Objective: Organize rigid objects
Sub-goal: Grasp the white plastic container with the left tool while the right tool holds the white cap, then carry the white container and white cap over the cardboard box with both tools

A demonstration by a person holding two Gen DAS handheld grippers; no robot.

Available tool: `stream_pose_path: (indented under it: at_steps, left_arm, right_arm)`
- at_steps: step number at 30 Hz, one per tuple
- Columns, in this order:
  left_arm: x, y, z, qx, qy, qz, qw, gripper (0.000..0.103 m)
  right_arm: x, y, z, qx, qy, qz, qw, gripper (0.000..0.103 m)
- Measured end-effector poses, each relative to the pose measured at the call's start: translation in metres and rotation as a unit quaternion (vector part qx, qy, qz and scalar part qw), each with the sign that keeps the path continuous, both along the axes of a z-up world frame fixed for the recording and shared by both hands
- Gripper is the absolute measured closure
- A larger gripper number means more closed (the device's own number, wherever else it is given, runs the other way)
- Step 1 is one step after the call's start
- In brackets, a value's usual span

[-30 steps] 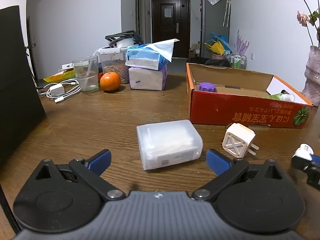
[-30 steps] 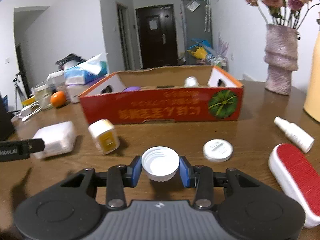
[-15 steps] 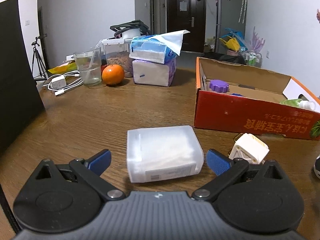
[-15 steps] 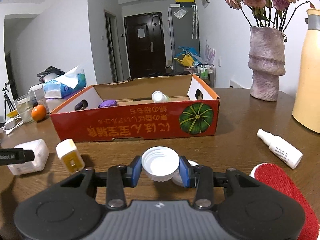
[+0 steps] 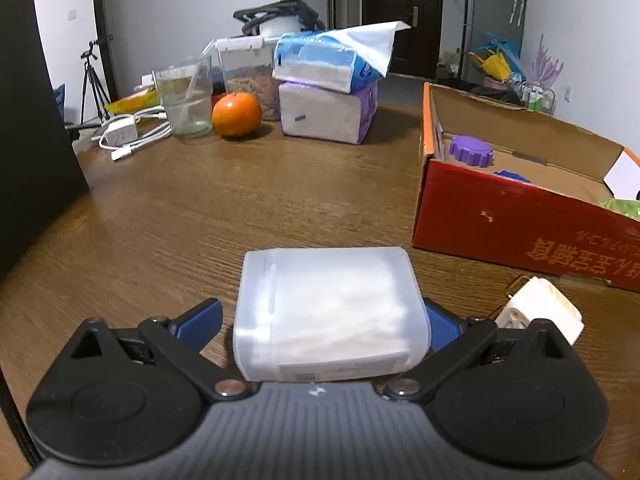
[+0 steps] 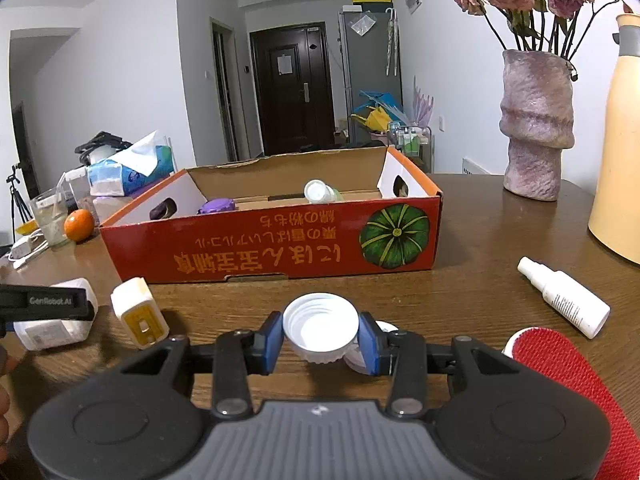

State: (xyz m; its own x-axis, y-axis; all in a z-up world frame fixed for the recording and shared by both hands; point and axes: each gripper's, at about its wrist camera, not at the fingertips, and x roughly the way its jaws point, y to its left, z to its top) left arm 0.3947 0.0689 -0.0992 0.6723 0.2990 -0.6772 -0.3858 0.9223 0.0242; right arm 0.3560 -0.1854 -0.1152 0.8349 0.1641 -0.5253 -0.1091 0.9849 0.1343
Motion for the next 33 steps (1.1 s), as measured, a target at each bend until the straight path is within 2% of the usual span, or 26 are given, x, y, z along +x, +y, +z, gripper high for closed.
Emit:
stream_pose_path:
  at_steps: [4,6,8,10,16,26,33]
  left_arm:
    - [0.003,0.003,-0.003,-0.009,0.004,-0.001,1.0000,0.000]
    - [0.003,0.003,-0.003,-0.009,0.004,-0.005,0.9999,0.006]
    - [0.003,0.003,-0.003,-0.014,0.002,-0.018,0.9997,0.018]
    - [0.001,0.000,-0.002,-0.004,-0.001,-0.021,0.9998,0.020]
    - [-0.001,0.002,-0.001,-0.013,-0.003,-0.024,0.9996,0.020]
    - [-0.016,-0.008,0.012,0.015,-0.033,-0.043,0.9985,0.020]
    - [-0.034,-0.018,0.024,0.020,-0.052,-0.066,0.9963,0.020]
  right_arm:
    - [0.000,0.001,-0.001,-0.004,0.000,-0.001,1.000,0.064]
    - [0.000,0.002,-0.001,-0.006,0.000,-0.001,1.000,0.064]
    - [-0.001,0.002,-0.001,-0.006,-0.001,-0.001,1.000,0.064]
    - [-0.001,0.002,-0.001,-0.007,-0.002,0.000,1.000,0.064]
    - [-0.003,0.003,-0.001,-0.012,-0.008,0.001,1.000,0.064]
    - [-0.007,0.004,0.001,-0.016,-0.017,-0.002,1.000,0.064]
    - [-0.012,0.004,0.004,-0.018,-0.025,-0.002,1.000,0.064]
